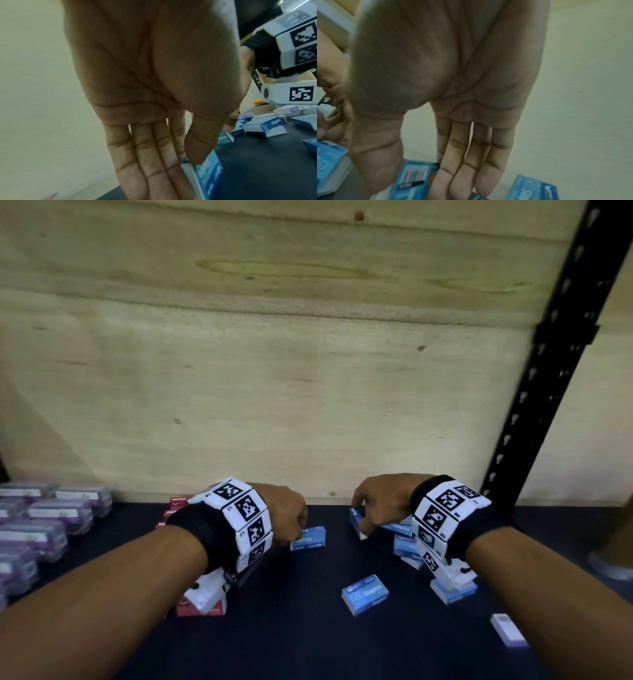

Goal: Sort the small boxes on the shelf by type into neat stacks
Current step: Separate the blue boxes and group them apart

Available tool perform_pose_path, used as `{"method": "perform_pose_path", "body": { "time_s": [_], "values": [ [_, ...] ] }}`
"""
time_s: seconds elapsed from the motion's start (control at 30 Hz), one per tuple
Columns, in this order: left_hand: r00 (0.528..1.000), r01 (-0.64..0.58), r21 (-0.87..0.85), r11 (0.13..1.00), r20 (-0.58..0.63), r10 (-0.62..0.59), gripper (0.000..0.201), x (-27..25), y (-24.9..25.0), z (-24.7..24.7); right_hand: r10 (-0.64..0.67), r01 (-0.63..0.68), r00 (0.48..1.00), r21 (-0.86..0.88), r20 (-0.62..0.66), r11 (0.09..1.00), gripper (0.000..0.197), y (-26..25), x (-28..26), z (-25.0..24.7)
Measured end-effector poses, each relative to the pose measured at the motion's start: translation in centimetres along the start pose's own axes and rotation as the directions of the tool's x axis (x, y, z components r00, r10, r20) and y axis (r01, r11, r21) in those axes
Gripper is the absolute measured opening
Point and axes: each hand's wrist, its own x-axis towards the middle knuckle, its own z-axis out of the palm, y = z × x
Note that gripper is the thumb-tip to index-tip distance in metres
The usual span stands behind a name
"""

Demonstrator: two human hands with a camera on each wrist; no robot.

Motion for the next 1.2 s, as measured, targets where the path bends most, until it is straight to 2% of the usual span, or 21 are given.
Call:
{"method": "perform_pose_path", "body": {
  "time_s": [0.07,0.2,0.4,0.57,0.77,0.9,1.0,1.2],
  "values": [
    [1.000,-0.002,0.002,1.000,0.006,0.002,0.034,0.1,0.1,0.1,0.009,-0.009,1.000,-0.018,0.014,1.000,0.066,0.2,0.1,-0.1],
    [0.999,0.026,-0.006,1.000,0.044,-0.026,0.031,0.5,0.4,0.1,0.026,-0.025,0.999,-0.035,0.019,0.999,0.067,0.4,0.1,-0.2],
    [1.000,-0.004,0.029,1.000,0.025,0.003,0.045,1.3,0.3,0.1,-0.003,0.004,0.999,-0.020,0.054,1.000,0.085,0.4,0.3,-0.3],
    [0.997,-0.077,0.012,0.997,0.006,0.077,0.042,1.8,0.7,-0.3,0.014,-0.012,0.999,-0.046,0.037,0.999,0.075,0.2,0.2,0.1],
    [0.988,-0.153,0.086,0.984,0.029,0.151,0.059,1.3,0.4,-0.9,-0.020,0.021,0.999,-0.037,0.034,0.999,0.063,0.0,-0.1,-0.2],
    [0.995,-0.098,-0.007,0.995,-0.007,0.098,0.049,1.5,-0.8,-0.8,-0.019,0.020,1.000,-0.054,0.016,0.998,0.057,-0.1,0.1,-0.1],
    [0.998,-0.061,-0.083,0.995,-0.028,0.059,0.038,1.7,-1.8,-0.3,0.006,-0.006,1.000,-0.059,0.008,0.998,0.039,-0.1,0.3,0.1],
    [0.999,-0.022,-0.038,0.999,-0.048,0.020,0.027,0.9,-2.7,-0.1,0.011,-0.012,1.000,-0.054,-0.015,0.998,0.028,-0.3,0.4,0.1]
  ]
}}
